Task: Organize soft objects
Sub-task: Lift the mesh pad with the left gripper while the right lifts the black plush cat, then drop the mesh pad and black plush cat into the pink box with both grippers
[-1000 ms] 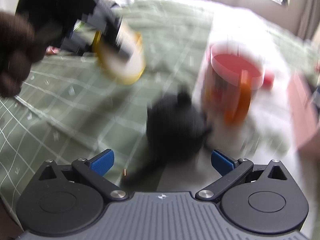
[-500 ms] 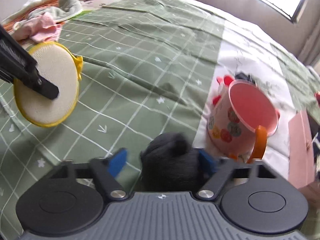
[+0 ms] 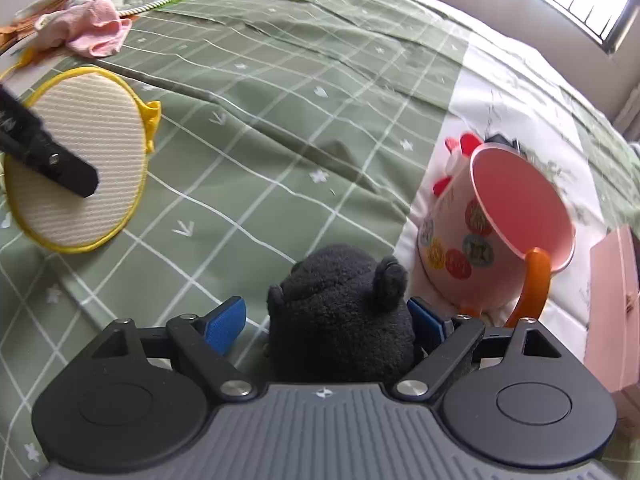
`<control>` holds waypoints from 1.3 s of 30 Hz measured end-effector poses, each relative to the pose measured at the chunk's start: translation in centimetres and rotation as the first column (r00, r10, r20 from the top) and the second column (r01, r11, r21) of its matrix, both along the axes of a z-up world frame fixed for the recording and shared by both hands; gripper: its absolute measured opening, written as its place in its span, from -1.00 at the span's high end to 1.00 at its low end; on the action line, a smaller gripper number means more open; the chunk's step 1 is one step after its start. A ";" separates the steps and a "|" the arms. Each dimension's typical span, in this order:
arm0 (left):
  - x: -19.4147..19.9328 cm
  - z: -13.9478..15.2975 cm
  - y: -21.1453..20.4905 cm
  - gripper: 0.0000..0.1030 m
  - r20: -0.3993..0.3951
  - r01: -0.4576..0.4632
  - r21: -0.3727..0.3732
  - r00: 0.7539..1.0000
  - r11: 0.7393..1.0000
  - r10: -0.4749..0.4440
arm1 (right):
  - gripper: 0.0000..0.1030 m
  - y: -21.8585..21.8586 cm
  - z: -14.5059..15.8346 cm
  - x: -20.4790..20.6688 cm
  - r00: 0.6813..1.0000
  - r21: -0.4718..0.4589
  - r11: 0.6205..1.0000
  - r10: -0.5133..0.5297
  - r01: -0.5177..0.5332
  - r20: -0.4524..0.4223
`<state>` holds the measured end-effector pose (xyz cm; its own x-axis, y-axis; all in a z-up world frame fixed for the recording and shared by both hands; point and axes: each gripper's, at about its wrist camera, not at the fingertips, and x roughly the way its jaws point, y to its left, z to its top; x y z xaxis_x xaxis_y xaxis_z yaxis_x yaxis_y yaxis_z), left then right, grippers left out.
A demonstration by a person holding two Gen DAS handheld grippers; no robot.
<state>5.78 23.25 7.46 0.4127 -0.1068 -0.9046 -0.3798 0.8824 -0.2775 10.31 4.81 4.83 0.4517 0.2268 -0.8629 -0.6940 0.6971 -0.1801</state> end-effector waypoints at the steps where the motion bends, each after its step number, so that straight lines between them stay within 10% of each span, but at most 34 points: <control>1: 0.1 -0.1 -0.4 0.64 -0.004 0.010 0.010 1.000 1.000 -0.010 | -0.46 -0.2 -0.3 0.2 1.000 0.002 1.000 -0.017 0.017 -0.008; 9: 0.5 0.0 -2.3 0.64 -0.051 0.087 0.072 0.995 0.994 -0.083 | -0.29 -0.4 4.0 0.2 0.992 0.101 0.994 0.044 -0.032 -0.120; 17: 5.5 6.4 -2.7 0.64 0.048 0.101 0.134 0.993 0.986 -0.108 | -0.29 1.3 15.1 5.7 0.998 0.241 0.968 0.065 -0.067 0.019; 24: 11.9 11.8 -9.1 0.64 0.157 0.213 0.188 0.957 0.959 -0.243 | -0.29 -5.9 21.8 10.2 0.983 0.234 0.972 -0.042 -0.001 0.178; 33: 18.1 12.0 -23.9 0.64 0.231 0.414 0.087 0.876 0.906 -0.422 | -0.30 -22.5 22.6 15.5 0.923 0.130 0.961 -0.271 0.244 0.274; 39: 21.9 9.2 -31.3 0.65 0.340 0.483 -0.165 0.846 0.860 -0.410 | -0.30 -31.3 21.6 18.5 0.896 0.152 0.920 -0.387 0.361 0.218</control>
